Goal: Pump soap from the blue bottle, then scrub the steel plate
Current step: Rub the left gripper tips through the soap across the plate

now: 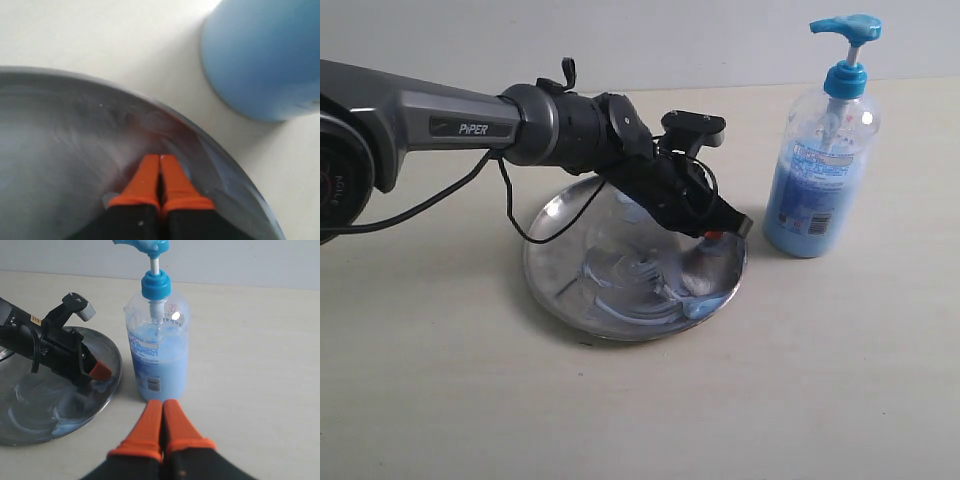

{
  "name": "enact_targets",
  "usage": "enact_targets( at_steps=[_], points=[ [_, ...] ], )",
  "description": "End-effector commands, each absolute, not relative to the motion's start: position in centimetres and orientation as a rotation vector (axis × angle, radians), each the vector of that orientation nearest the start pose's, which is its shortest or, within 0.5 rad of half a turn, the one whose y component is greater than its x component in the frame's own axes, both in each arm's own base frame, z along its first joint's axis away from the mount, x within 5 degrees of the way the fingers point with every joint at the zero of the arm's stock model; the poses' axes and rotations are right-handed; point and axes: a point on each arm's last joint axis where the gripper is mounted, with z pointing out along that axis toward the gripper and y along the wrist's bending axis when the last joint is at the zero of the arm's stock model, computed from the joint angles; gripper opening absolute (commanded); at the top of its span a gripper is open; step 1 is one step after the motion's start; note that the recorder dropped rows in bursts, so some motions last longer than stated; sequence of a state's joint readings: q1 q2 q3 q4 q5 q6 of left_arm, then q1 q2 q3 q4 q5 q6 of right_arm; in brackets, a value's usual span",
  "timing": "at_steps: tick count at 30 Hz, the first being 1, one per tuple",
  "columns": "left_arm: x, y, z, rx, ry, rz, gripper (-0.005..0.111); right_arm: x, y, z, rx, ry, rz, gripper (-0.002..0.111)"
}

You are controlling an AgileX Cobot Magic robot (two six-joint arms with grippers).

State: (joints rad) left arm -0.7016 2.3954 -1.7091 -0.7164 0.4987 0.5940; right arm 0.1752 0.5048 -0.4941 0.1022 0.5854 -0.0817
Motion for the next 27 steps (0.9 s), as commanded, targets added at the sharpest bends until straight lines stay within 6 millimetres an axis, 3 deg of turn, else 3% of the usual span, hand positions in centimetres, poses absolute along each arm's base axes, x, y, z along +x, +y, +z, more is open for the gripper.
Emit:
enact_targets(
  at_steps=[1,6,12,19,27],
  points=[
    [36.1,-34.0,8.8,1.061,2.486,-0.654,0.0,9.7,2.2,29.1,-0.214,2.054,0.167,0.0],
    [35.5,-33.6,8.4,1.181,2.524,-0.627,0.0,9.7,2.2,29.1,-0.214,2.054,0.167,0.0],
    [35.0,-33.7,8.9,1.196,2.549,-0.666,0.0,9.7,2.2,29.1,-0.214,2.054,0.167,0.0],
    [34.8,-34.3,9.4,1.082,2.564,-0.782,0.0,9.7,2.2,29.1,-0.214,2.054,0.167,0.0],
    [36.2,-34.5,9.6,0.955,2.471,-0.722,0.0,9.7,2.2,29.1,-0.214,2.054,0.167,0.0]
  ],
)
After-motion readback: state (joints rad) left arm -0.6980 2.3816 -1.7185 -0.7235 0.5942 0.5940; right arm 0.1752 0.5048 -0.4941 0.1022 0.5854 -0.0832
